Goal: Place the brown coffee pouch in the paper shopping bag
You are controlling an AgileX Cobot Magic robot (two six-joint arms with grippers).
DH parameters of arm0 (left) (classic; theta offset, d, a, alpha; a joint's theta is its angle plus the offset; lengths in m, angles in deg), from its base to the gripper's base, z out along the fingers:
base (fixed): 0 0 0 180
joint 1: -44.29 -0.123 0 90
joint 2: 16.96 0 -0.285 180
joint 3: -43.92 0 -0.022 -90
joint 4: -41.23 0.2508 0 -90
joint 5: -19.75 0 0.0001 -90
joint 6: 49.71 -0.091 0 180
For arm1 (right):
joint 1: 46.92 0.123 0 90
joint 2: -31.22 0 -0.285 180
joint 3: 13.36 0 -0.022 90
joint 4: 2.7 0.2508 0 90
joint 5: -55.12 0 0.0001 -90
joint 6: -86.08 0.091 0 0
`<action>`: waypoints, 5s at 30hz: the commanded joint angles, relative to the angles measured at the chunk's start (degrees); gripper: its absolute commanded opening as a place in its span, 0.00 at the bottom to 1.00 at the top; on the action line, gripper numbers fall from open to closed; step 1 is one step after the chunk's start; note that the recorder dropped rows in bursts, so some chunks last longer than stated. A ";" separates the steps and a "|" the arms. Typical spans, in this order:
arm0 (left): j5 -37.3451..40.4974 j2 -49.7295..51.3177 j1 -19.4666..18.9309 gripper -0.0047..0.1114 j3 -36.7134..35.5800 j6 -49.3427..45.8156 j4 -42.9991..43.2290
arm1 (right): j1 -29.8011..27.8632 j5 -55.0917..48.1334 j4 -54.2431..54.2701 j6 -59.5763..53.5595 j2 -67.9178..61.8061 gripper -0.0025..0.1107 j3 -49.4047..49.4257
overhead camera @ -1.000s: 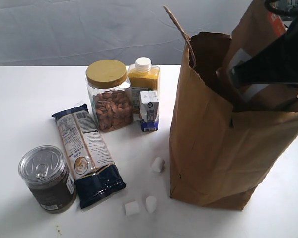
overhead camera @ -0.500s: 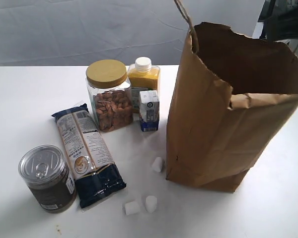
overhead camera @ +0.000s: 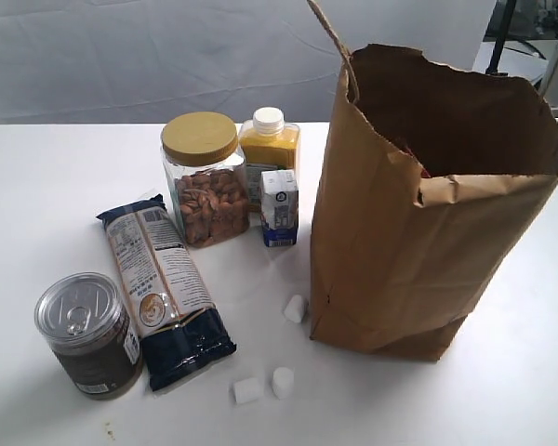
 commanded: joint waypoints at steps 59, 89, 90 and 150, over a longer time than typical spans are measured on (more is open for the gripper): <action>-0.26 -0.20 -0.19 0.04 -0.20 0.13 0.26 | -39.02 52.69 32.83 -40.82 35.74 0.02 52.28; -0.26 -0.20 -0.19 0.04 -0.20 0.13 0.26 | -50.59 52.69 32.83 -40.82 35.74 0.02 52.28; -0.26 -0.20 -0.19 0.04 -0.20 0.13 0.26 | -50.89 52.69 32.83 -40.82 35.74 0.02 52.28; -0.26 -0.20 -0.19 0.04 -0.20 0.13 0.26 | -50.84 52.69 32.83 -40.82 35.74 0.02 52.28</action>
